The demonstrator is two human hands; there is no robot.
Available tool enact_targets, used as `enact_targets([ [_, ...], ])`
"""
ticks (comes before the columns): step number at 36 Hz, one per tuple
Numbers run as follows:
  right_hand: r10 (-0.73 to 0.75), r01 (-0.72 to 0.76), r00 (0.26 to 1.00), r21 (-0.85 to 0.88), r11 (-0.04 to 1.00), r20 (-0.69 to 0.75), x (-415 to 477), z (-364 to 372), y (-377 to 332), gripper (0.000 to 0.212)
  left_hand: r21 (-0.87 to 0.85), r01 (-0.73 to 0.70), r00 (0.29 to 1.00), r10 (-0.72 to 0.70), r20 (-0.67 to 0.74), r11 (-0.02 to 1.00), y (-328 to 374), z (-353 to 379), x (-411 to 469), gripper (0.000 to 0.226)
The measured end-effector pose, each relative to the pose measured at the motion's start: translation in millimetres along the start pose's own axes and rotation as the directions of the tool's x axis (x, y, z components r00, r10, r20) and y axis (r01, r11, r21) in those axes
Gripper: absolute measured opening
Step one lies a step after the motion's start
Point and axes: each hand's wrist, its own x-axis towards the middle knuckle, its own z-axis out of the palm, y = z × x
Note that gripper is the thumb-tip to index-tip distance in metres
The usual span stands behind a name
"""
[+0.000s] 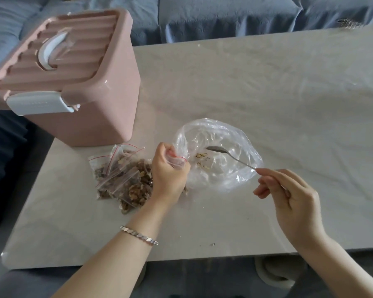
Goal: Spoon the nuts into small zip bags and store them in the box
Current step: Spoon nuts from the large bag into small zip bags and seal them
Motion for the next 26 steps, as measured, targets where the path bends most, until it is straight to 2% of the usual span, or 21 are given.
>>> enact_targets([
  [6,-0.009,0.006,0.992,0.022,1.000,0.123,-2,3,0,0.028,-0.025,-0.011,1.000,0.011,0.004,1.000,1,2,-2,0.047],
  [11,0.000,0.001,0.998,-0.024,1.000,0.069,-3,2,-2,0.034,-0.016,-0.044,0.998,0.044,0.038,0.999,-1,-1,-3,0.046],
  [16,0.145,-0.145,0.989,0.010,0.989,-0.026,-6,4,-2,0.043,0.119,0.008,0.993,-0.022,0.117,0.993,-3,-1,-5,0.037],
  [18,0.216,-0.215,0.975,0.017,0.976,-0.057,-9,7,-4,0.039,0.129,0.075,0.986,-0.092,0.136,0.989,-2,1,-3,0.027],
  [22,0.372,-0.365,0.922,0.076,0.928,-0.107,-13,17,-11,0.018,0.228,0.161,0.967,-0.200,0.160,0.960,1,9,1,0.034],
  [26,0.483,-0.468,0.865,0.125,0.875,-0.136,-18,25,-17,0.023,0.236,0.197,0.960,-0.236,0.151,0.952,6,16,4,0.025],
])
